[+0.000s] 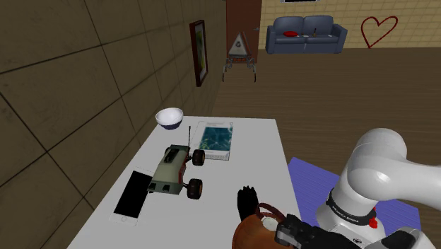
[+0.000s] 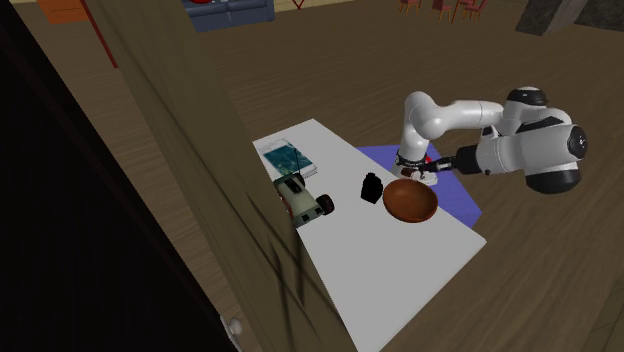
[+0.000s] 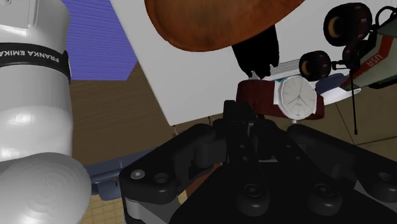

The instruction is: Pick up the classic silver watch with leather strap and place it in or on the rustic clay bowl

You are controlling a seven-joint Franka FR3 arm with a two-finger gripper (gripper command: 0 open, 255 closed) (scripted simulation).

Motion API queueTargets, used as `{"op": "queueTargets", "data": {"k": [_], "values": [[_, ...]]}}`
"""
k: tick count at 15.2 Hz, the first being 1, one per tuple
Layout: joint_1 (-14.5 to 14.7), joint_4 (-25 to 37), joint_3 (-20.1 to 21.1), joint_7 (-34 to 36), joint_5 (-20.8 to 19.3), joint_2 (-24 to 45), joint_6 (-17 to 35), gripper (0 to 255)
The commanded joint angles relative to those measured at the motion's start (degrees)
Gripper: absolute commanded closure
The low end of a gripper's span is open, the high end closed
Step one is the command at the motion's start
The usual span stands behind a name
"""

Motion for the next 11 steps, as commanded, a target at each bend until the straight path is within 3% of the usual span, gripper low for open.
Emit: {"op": "queueTargets", "data": {"k": [1, 11], "values": [[0.5, -0.7, 1.1, 0.6, 1.0, -0.4, 0.3, 255], [2.7, -3.9, 7.3, 3.4, 6.5, -2.3, 2.6, 255]]}}
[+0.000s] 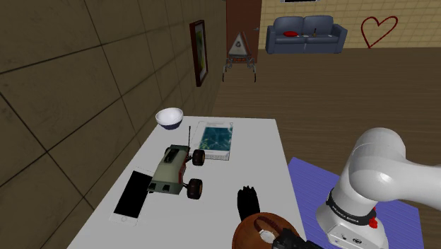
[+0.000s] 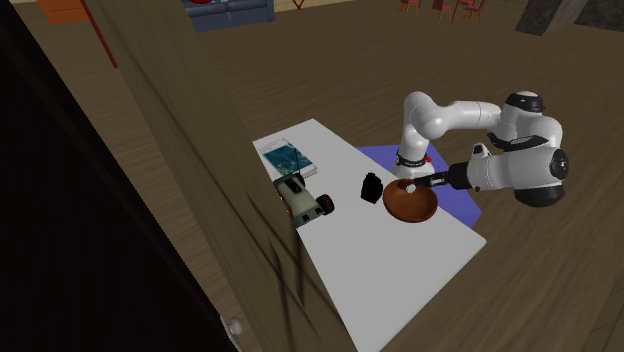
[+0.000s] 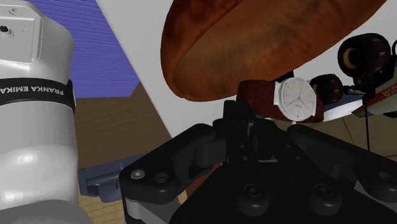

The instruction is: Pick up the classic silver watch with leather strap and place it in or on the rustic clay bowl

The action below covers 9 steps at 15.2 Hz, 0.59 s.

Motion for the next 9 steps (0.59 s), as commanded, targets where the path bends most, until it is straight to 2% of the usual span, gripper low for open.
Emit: {"op": "queueTargets", "data": {"k": [1, 8, 9], "values": [[0.3, -0.4, 0.8, 0.4, 0.7, -0.2, 0.3, 255], [0.2, -0.4, 0.8, 0.4, 0.7, -0.2, 0.3, 255], [0.2, -0.4, 0.8, 0.4, 0.7, -0.2, 0.3, 0]]}}
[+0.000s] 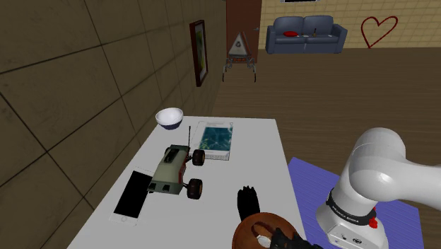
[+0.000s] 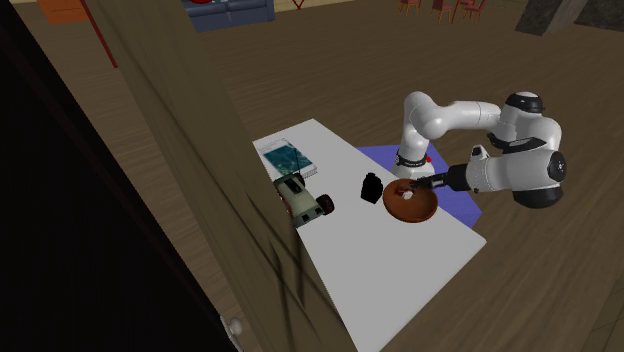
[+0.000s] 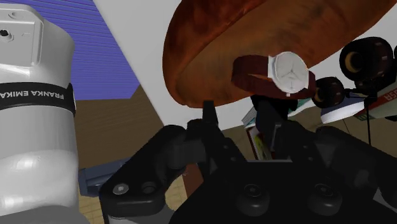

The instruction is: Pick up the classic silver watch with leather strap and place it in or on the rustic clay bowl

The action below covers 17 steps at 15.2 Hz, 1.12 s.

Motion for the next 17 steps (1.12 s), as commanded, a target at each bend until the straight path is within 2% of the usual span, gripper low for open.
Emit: {"op": "queueTargets", "data": {"k": [1, 5, 9, 17], "values": [[0.0, 0.0, 0.0, 0.0, 0.0, 0.0, 0.0, 0], [0.0, 0.0, 0.0, 0.0, 0.0, 0.0, 0.0, 0], [-2.4, 8.0, -3.4, 1.3, -3.0, 2.0, -5.2, 0], [-2.4, 7.9, -3.3, 1.3, -3.0, 2.0, -5.1, 0]]}}
